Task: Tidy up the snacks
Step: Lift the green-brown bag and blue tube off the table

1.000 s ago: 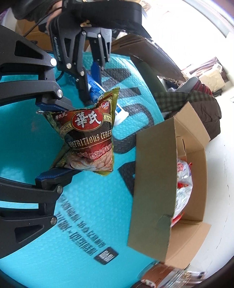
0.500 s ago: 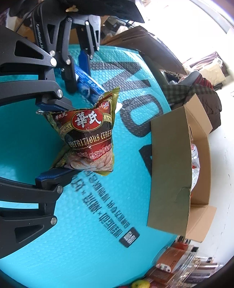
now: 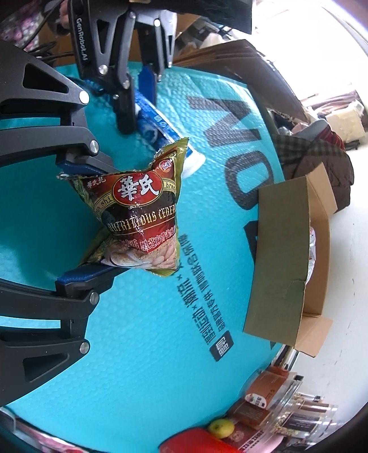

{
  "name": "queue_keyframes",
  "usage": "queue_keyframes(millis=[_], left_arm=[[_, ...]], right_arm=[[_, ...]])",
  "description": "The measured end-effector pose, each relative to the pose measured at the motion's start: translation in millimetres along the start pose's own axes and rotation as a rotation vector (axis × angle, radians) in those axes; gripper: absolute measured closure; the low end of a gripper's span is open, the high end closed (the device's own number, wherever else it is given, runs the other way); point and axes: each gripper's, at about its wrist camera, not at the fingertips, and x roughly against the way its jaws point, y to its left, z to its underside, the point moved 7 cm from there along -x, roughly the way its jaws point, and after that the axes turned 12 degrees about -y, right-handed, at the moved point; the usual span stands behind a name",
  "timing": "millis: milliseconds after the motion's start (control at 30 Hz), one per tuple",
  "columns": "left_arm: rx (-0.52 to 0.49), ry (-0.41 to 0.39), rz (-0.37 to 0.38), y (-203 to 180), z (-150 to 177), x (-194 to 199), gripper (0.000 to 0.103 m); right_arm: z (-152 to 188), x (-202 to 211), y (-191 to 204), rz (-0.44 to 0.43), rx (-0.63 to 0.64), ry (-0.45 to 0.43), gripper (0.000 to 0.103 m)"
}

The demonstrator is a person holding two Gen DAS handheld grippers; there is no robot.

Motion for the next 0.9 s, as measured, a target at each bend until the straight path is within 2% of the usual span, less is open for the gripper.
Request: queue_keyframes(millis=[267, 400, 467, 567, 600, 700, 900], left_arm=[[-0.054, -0.032, -0.097, -7.8, -7.3, -10.7, 0.072], [-0.074, -0.039, -0.101, -11.0, -9.5, -13.8, 0.065], [-0.066, -0.054, -0.094, -10.7, -10.5, -13.9, 0.065], [-0.03, -0.084, -0.073, -6.5, -11.6, -13.0, 0.065], [-0.012, -0.095, -0.079, -4.2, -12.6, -12.2, 0.075], [-0.006, -0.12, -0.117, -0.3, -14.2, -11.5, 0.075], [0.021, -0.142, -0.092, -3.0, -15.0, -3.5, 0.075]], right_arm=[[4.3, 4.9, -4.9, 0.002, -0.017, 0.0, 0.05], [6.6, 1.2, -6.7, 0.006, -0.027, 0.015, 0.046], [7.5, -1.3, -8.6, -0.001, -0.039, 0.017, 0.045], [7.9, -2.2, -11.0, -0.006, -0.053, 0.006, 0.045], [7.9, -1.7, -11.5, -0.006, -0.057, 0.0, 0.045], [7.2, -0.1, -13.1, 0.0, -0.068, -0.02, 0.051], [5.7, 2.4, -15.7, 0.004, -0.102, -0.035, 0.053]])
